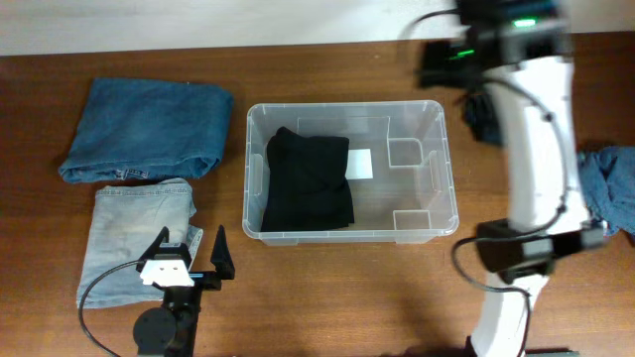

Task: Pack container
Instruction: 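Move the right gripper to the blue denim garment at right edge, then grasp the blue denim garment with the right gripper and lift, then carry the blue denim garment left into the container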

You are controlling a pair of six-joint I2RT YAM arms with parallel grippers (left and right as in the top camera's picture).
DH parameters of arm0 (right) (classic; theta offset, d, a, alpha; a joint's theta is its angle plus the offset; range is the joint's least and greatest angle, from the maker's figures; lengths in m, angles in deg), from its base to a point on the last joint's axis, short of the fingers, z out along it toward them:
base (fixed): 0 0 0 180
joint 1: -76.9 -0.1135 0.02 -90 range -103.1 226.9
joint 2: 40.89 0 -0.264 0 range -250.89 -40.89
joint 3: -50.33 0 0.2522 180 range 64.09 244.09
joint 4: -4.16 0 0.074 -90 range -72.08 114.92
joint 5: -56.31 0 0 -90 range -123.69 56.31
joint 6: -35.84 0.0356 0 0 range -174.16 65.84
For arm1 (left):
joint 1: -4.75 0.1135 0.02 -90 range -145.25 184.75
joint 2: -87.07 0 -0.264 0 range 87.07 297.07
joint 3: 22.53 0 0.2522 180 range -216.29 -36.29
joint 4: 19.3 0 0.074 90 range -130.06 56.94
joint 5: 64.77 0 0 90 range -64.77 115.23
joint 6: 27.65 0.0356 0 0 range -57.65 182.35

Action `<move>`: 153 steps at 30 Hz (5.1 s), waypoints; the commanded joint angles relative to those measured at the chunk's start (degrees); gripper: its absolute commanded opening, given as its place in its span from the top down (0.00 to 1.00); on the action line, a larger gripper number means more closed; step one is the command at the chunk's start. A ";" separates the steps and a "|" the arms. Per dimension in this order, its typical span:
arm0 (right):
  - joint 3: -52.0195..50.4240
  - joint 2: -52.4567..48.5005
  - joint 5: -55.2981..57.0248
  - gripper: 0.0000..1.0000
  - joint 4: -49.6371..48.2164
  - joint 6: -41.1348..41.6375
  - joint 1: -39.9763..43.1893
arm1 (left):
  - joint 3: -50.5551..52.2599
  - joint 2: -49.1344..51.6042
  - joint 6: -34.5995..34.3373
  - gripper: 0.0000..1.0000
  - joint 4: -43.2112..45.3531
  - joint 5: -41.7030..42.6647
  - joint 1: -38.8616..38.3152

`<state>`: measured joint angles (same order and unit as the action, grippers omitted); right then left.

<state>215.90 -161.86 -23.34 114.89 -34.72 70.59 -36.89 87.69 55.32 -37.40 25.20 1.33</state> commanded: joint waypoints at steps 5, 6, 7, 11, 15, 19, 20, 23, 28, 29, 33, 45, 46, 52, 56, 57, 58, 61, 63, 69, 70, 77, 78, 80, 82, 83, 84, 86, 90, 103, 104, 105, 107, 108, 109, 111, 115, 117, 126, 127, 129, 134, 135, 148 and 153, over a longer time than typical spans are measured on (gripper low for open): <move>-9.90 8.50 -4.13 0.02 0.39 -0.33 21.92 | 0.09 -0.22 0.92 0.01 -0.44 0.04 0.22; -12.35 8.94 -4.11 0.01 0.37 -0.35 24.81 | 0.09 -0.22 0.92 0.01 -0.44 0.04 0.22; -14.43 9.09 -4.11 0.01 0.37 -0.35 27.12 | 0.09 -0.22 0.92 0.01 -0.44 0.04 0.22; -26.08 8.96 -4.15 0.02 -2.03 -0.50 36.83 | 0.09 -0.22 0.90 0.01 -0.44 0.04 0.22; -38.32 8.96 -9.05 0.01 -9.84 -2.32 44.17 | 0.09 -0.22 0.92 0.01 -0.44 0.04 0.22; -44.37 8.70 -17.00 0.02 -17.51 -10.82 49.44 | 0.09 -0.22 0.92 0.01 -0.44 0.04 0.22; -44.63 8.35 -18.45 0.01 -18.60 -12.87 50.49 | 0.09 -0.22 0.92 0.01 -0.44 0.04 0.22; -44.61 7.34 -18.97 0.02 -21.31 -17.59 52.70 | 0.09 -0.22 0.92 0.01 -0.44 0.04 0.22; -44.70 4.37 -18.75 0.01 -27.47 -29.16 53.96 | 0.09 -0.22 0.92 0.01 -0.44 0.04 0.22; -44.74 3.85 -18.71 0.01 -28.41 -30.58 53.96 | 0.09 -0.22 0.92 0.01 -0.44 0.04 0.22; -44.78 1.55 -12.90 0.01 -33.09 -32.98 53.96 | 0.09 -0.22 0.92 0.01 -0.44 0.04 0.22; -44.78 -4.70 -7.10 0.01 -41.40 -41.70 56.72 | 0.09 -0.22 0.92 0.01 -0.44 0.04 0.22; -44.78 -5.18 -7.28 0.01 -41.72 -41.70 57.42 | 0.09 -0.22 0.92 0.01 -0.44 0.04 0.22; -44.78 -7.80 -17.33 0.01 -41.64 -44.19 61.68 | 0.09 -0.22 0.92 0.01 -0.44 0.04 0.22; -44.78 -9.84 -23.28 0.01 -40.83 -46.27 63.47 | 0.09 -0.22 0.92 0.00 -0.44 0.04 0.22; -44.78 -10.60 -23.78 0.01 -40.65 -46.75 63.73 | 0.09 -0.22 0.92 0.01 -0.44 0.04 0.22; -44.78 -11.02 -24.37 0.01 -40.46 -47.32 63.71 | 0.09 -0.22 0.92 0.01 -0.44 0.04 0.22; -44.81 -12.68 -27.61 0.01 -40.22 -49.51 63.43 | 0.09 -0.22 0.92 0.01 -0.44 0.04 0.22; -44.78 -13.20 -28.55 0.01 -40.24 -50.45 62.93 | 0.09 -0.22 0.92 0.01 -0.44 0.04 0.22; -44.78 -13.46 -28.63 0.02 -40.44 -52.11 60.41 | 0.09 -0.22 0.92 0.00 -0.44 0.04 0.22; -44.81 -13.53 -28.63 0.01 -40.44 -52.15 59.95 | 0.09 -0.22 0.92 0.01 -0.44 0.04 0.22; -44.78 -14.16 -31.01 0.01 -40.28 -52.24 57.55 | 0.09 -0.22 0.92 0.00 -0.44 0.04 0.22; -44.78 -14.16 -31.43 0.01 -40.33 -52.24 57.24 | 0.09 -0.22 0.92 0.01 -0.44 0.04 0.22; -44.81 -14.16 -31.85 0.01 -40.24 -52.17 56.85 | 0.09 -0.22 0.92 0.01 -0.44 0.04 0.22; -44.81 -14.19 -31.89 0.01 -40.02 -52.00 56.37 | 0.09 -0.22 0.92 0.00 -0.44 0.04 0.22; -44.81 -14.21 -32.28 0.00 -39.82 -52.02 56.17 | 0.09 -0.22 0.92 0.00 -0.44 0.04 0.22; -44.83 -14.21 -32.89 0.04 -39.60 -52.00 56.13 | 0.09 -0.22 0.92 0.01 -0.44 0.04 0.22; -44.89 -14.21 -34.82 0.23 -39.32 -51.98 56.15 | 0.09 -0.22 0.92 0.01 -0.44 0.04 0.22; -44.89 -14.21 -35.65 0.34 -39.15 -49.05 56.15 | 0.09 -0.22 0.92 0.01 -0.44 0.04 0.22; -40.50 -14.08 -54.49 0.96 -34.71 -32.37 56.19 | 0.09 -0.22 0.92 0.00 -0.44 0.04 0.22; -39.28 -14.08 -58.40 0.96 -33.35 -32.37 56.19 | 0.09 -0.22 0.92 0.01 -0.44 0.04 0.22; -38.36 -14.08 -61.40 0.96 -32.39 -32.37 56.19 | 0.09 -0.22 0.92 0.01 -0.44 0.04 0.22; -35.78 -13.97 -68.06 0.96 -29.38 -32.37 56.17 | 0.09 -0.22 0.92 0.01 -0.44 0.04 0.22; -34.34 -13.92 -71.41 0.96 -27.56 -32.39 56.19 | 0.09 -0.22 0.92 0.01 -0.44 0.04 0.22; -32.81 -13.86 -74.86 0.96 -25.75 -32.41 56.19 | 0.09 -0.22 0.92 0.01 -0.44 0.04 0.22; -29.59 -13.51 -81.09 0.96 -22.08 -32.46 56.15 | 0.09 -0.22 0.92 0.01 -0.44 0.04 0.22; -22.95 -11.56 -88.17 0.96 -15.15 -32.48 55.32 | 0.09 -0.22 0.92 0.00 -0.44 0.04 0.22; -18.82 -10.05 -88.04 0.96 -10.88 -32.65 53.94 | 0.09 -0.22 0.92 0.01 -0.44 0.04 0.22; -6.34 -0.07 -76.32 0.96 0.37 -27.85 39.76 | 0.09 -0.22 0.92 0.01 -0.44 0.04 0.22; -6.34 1.44 -75.08 0.96 0.37 -27.91 37.46 | 0.09 -0.22 0.92 0.01 -0.44 0.04 0.22; -6.34 4.26 -70.82 0.96 0.35 -26.64 31.71 | 0.09 -0.22 0.92 0.01 -0.44 0.04 0.22; -6.60 5.86 -55.39 0.96 0.37 -22.21 18.14 | 0.09 -0.22 0.92 0.00 -0.44 0.04 0.22; -7.13 5.57 -53.35 0.96 0.37 -21.64 15.78 | 0.09 -0.22 0.92 0.01 -0.44 0.04 0.22; -27.04 2.62 -46.14 0.96 -12.07 -16.74 -1.29 | 0.09 -0.22 0.92 0.01 -0.44 0.04 0.22; -35.19 2.62 -48.37 0.96 -18.71 -15.52 -3.82 | 0.09 -0.22 0.92 0.01 -0.44 0.04 0.22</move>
<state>183.97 -159.28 -69.99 97.88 -51.57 68.51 -36.89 87.69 55.32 -37.38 25.20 1.33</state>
